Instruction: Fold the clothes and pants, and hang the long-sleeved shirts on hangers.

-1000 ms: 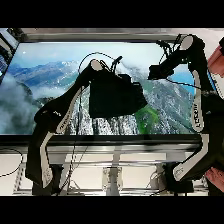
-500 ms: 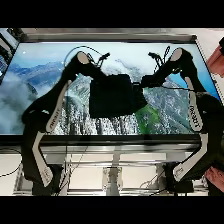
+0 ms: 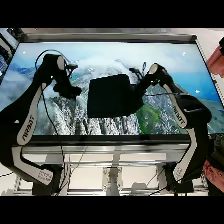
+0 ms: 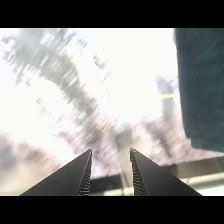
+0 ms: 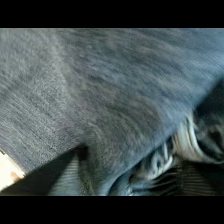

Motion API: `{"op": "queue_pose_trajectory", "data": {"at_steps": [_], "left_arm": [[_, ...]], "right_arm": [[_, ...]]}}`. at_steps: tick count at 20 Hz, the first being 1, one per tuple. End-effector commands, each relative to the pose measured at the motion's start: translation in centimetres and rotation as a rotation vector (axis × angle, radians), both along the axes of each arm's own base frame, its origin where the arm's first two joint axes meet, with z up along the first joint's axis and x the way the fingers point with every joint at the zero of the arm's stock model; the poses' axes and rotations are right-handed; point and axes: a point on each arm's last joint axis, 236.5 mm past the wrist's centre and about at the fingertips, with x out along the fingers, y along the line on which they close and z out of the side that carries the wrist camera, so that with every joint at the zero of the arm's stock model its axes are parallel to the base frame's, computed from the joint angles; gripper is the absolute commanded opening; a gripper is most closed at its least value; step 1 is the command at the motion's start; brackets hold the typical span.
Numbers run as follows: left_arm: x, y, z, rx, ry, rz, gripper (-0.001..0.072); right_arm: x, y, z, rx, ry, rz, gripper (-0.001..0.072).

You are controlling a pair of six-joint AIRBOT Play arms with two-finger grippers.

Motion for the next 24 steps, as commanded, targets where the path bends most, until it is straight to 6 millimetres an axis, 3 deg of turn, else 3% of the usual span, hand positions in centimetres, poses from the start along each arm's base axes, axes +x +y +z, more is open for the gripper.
{"op": "queue_pose_trajectory", "data": {"at_steps": [1,2,5,7,9,11,14,16,19,20,22,24], "left_arm": [[-2.5,2.8,-1.6,0.051,0.05,0.034,0.0299],[-2.7,3.1,-1.8,0.054,0.06,0.039,0.0299],[-2.5,3.6,-1.8,0.055,0.051,0.05,0.0299],[-2.3,4.1,-1.8,0.072,0.042,0.05,0.0299],[-2.3,4.3,-1.8,0.084,0.042,0.049,0.0299],[-2.4,4.4,-1.8,0.084,0.047,0.049,0.0299],[-2.4,4.4,-1.8,0.084,0.047,0.049,0.0299],[-2.4,4.4,-1.8,0.084,0.047,0.049,0.0299],[-2.4,4.3,-1.8,0.084,0.047,0.049,0.0299],[-2.4,4.3,-1.8,0.084,0.047,0.049,0.0299],[-2.4,4.3,-1.8,0.084,0.047,0.05,0.0299],[-2.4,4.3,-1.8,0.084,0.047,0.049,0.0299]], "right_arm": [[-0.6,2.4,-1.2,-0.048,-0.004,0.0,0.0151],[-0.6,1.8,-1.4,-0.079,0.005,-0.021,0.0026],[0.4,-3.5,-0.5,-0.203,0.025,-0.08,0.0017],[1.8,-8.6,1.5,-0.256,0.0,-0.159,0.0017],[2.4,-15.7,3.2,-0.335,0.0,-0.272,0.0018],[0.7,-24.1,4.4,-0.44,0.066,-0.404,0.0018],[-2.5,-34.2,5.9,-0.469,0.166,-0.669,0.0017],[-4.8,-39.6,6.8,-0.464,0.202,-0.843,0.0018],[-9.7,-45.3,7.3,-0.452,0.311,-1.035,0.0019],[-11.3,-46.6,7.4,-0.443,0.353,-1.085,0.0057],[-14.1,-48.5,7.9,-0.428,0.413,-1.167,0.042],[-15.8,-49.9,9.1,-0.422,0.41,-1.226,0.0456]]}}
